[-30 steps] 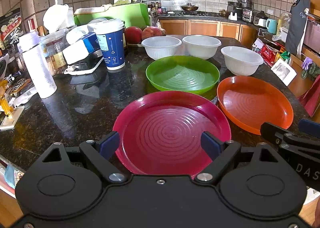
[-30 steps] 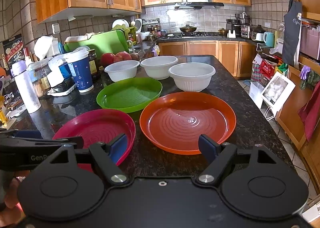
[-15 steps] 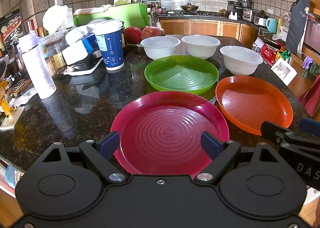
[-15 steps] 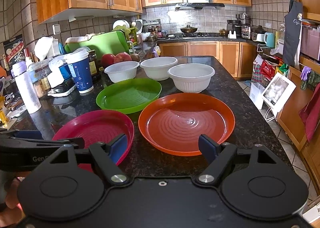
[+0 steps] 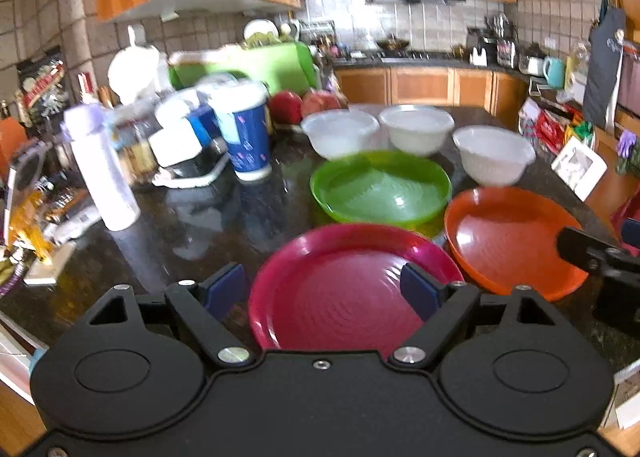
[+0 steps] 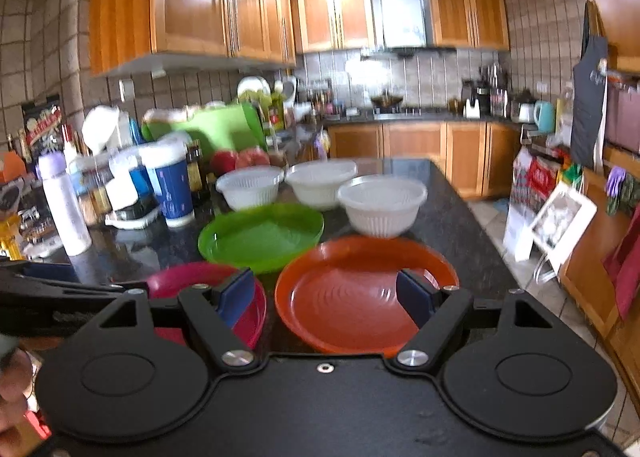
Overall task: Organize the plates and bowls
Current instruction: 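Lower the left gripper onto the magenta plate rim and close it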
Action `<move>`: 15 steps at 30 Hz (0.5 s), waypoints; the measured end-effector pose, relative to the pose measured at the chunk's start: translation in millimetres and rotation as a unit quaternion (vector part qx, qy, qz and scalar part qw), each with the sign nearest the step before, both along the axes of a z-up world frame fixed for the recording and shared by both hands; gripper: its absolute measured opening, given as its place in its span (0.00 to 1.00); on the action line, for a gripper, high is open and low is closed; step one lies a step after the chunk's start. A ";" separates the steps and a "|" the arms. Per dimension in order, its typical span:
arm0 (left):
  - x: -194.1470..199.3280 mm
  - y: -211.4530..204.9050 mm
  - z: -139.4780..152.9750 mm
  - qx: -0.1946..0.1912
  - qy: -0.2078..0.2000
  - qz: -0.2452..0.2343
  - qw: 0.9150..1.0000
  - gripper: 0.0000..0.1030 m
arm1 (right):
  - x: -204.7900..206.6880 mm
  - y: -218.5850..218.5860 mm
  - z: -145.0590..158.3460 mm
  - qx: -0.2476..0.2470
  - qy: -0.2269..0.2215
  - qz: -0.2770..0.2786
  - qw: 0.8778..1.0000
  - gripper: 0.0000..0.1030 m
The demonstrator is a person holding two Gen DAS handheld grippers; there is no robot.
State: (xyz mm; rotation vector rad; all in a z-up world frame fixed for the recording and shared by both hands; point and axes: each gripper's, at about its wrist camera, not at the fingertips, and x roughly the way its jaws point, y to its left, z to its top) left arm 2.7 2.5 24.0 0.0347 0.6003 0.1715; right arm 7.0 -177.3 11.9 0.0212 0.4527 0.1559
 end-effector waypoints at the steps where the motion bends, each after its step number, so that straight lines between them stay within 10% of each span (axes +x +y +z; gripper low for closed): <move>1: -2.1 4.0 4.1 -0.003 -0.006 0.001 1.000 0.84 | -1.0 -1.1 3.0 0.001 -0.005 0.011 1.000 0.80; 15: 0.1 52.4 -13.6 -0.008 0.027 0.045 0.999 0.77 | 9.7 22.0 -16.2 0.054 0.030 0.108 0.992 0.72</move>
